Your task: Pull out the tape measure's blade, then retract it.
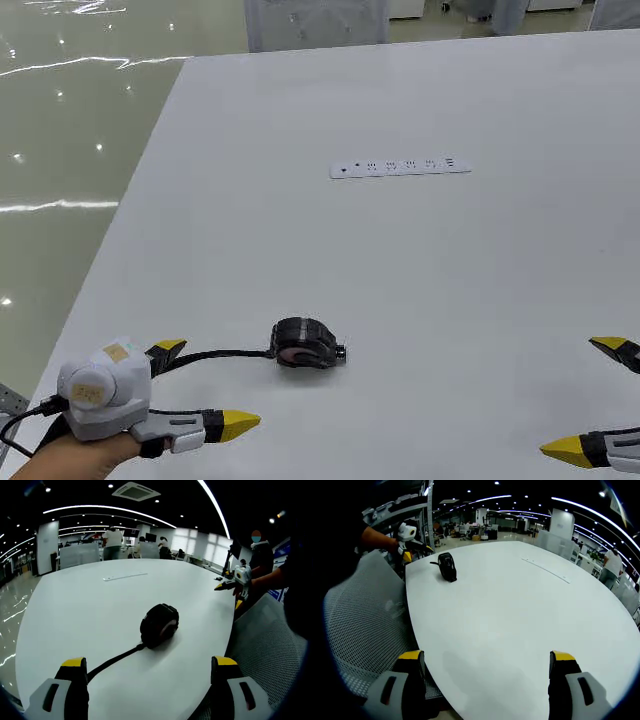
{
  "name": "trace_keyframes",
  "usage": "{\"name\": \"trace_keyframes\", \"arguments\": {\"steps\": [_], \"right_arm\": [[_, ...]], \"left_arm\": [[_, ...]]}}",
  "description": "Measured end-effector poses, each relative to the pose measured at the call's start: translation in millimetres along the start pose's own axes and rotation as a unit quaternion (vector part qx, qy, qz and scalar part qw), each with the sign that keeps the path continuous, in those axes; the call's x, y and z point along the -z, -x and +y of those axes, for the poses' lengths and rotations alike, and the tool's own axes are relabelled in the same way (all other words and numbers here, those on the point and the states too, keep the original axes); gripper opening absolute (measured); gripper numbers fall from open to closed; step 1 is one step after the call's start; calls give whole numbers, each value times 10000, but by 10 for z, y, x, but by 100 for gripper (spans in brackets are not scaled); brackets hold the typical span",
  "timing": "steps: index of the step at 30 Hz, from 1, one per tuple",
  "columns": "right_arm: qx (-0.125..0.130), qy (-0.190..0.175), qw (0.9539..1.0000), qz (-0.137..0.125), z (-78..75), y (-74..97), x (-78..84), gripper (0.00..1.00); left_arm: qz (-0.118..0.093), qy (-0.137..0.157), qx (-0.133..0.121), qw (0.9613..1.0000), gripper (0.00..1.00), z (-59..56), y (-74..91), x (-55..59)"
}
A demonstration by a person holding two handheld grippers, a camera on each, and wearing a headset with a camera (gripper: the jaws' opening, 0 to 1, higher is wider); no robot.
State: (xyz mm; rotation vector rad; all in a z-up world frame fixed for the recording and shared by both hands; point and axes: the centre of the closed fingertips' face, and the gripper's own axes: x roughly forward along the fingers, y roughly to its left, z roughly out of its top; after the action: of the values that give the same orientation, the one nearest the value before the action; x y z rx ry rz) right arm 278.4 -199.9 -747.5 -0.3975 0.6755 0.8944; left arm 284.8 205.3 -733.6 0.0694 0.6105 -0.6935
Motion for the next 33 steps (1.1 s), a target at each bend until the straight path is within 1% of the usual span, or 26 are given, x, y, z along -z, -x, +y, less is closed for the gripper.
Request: {"name": "trace_keyframes", "arguments": {"steps": [4, 12, 17, 24, 29, 30, 33], "right_arm": [[22, -28, 10000, 38, -11, 2, 17, 100], [16, -44, 10000, 23, -10, -4, -14, 100], [9, -14, 10000, 0, -17, -13, -57, 100], [-34, 51, 10000, -13, -13, -48, -119, 100], [-72, 97, 9999, -39, -1, -73, -177, 100], [-85, 107, 9999, -42, 2, -81, -187, 100], [-99, 128, 9999, -51, 7, -91, -210, 100]], "left_arm": [[18, -42, -11, 10000, 100, -2, 0, 4], [0, 10, 26, 10000, 100, 11, 5, -22], [-95, 202, 95, 9997, 100, 19, 15, -80], [-43, 40, 82, 9999, 100, 43, 6, -98], [9, -59, 216, 9997, 100, 36, -6, -119], [2, -137, 258, 9996, 100, 27, -9, -131], [59, -214, 320, 9992, 100, 13, -25, -138]]}}
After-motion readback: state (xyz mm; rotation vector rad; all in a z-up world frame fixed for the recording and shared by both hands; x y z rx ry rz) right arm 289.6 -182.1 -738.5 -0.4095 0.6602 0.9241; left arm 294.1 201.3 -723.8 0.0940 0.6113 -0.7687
